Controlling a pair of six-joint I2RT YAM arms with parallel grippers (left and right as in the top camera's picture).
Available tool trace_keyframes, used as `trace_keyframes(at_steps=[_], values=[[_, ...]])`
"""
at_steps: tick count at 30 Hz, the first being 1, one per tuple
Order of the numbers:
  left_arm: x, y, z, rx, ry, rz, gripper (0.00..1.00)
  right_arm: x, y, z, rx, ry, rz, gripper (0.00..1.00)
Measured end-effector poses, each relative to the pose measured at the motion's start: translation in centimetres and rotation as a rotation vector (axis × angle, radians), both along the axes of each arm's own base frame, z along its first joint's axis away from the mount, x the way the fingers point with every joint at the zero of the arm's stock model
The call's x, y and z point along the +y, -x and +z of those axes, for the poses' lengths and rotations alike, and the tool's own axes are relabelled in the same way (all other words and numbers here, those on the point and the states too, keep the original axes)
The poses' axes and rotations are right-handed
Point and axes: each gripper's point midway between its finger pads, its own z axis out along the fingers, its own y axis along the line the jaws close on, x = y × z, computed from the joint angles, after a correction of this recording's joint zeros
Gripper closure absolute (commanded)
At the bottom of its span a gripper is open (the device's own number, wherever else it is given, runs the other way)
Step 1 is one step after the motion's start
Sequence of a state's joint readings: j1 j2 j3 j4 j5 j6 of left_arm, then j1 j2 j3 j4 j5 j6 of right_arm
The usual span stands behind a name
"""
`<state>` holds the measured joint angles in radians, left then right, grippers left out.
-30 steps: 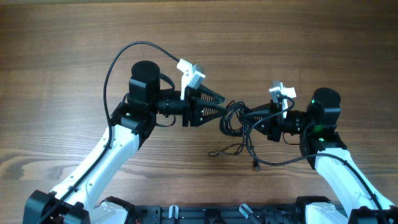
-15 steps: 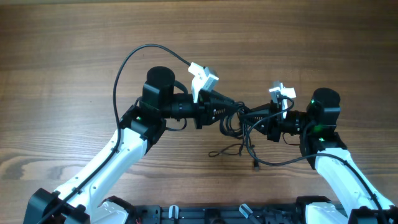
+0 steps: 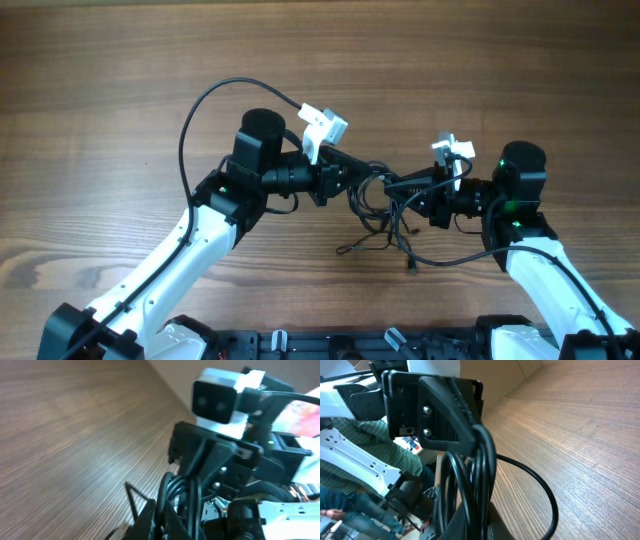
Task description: Untangle cables
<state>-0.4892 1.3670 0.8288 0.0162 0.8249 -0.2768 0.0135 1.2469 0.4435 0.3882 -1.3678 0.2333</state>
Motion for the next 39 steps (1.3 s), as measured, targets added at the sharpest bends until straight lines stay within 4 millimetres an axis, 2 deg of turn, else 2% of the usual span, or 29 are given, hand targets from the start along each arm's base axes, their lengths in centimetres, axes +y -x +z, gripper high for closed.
trace_keyframes(at_steps=[8, 11, 12, 14, 16, 18, 23, 25, 29, 34, 39], values=[[2.2, 0.0, -4.0, 0.17, -0.157, 0.124, 0.96, -0.2, -0.6, -0.3, 0.033, 0.009, -0.041, 0.84], [4.7, -1.3, -5.7, 0.235, -0.224, 0.241, 0.96, -0.7, -1.6, -0.6, 0.068, 0.02, -0.102, 0.83], [5.5, -1.9, -5.9, 0.244, -0.235, 0.283, 0.96, -0.9, -2.0, -0.7, 0.082, 0.025, -0.13, 0.77], [6.8, -2.9, -6.3, 0.257, -0.25, 0.348, 0.96, -1.3, -2.6, -1.1, 0.115, 0.032, -0.173, 0.59], [8.0, -3.8, -6.6, 0.275, -0.262, 0.417, 0.96, -1.8, -3.5, -1.8, 0.169, 0.051, -0.241, 0.5], [8.3, -4.0, -6.7, 0.279, -0.266, 0.439, 0.96, -2.4, -4.2, -2.9, 0.251, 0.071, -0.317, 0.26], [8.7, -4.4, -6.9, 0.289, -0.274, 0.475, 0.96, -3.2, -4.9, -4.7, 0.402, 0.088, -0.421, 0.07], [8.8, -4.4, -6.9, 0.287, -0.275, 0.476, 0.96, -3.2, -4.9, -4.8, 0.442, 0.081, -0.432, 0.07], [8.2, -4.6, -6.2, 0.234, -0.252, 0.431, 0.96, -2.0, -4.3, -4.9, 0.497, 0.072, -0.403, 0.17], [7.2, -5.3, -4.5, 0.142, -0.195, 0.381, 0.96, 0.9, -3.0, -4.7, 0.591, 0.056, -0.34, 0.28], [6.9, -5.5, -3.9, 0.107, -0.175, 0.366, 0.96, 4.1, -1.9, -4.9, 0.68, 0.064, -0.338, 0.3]])
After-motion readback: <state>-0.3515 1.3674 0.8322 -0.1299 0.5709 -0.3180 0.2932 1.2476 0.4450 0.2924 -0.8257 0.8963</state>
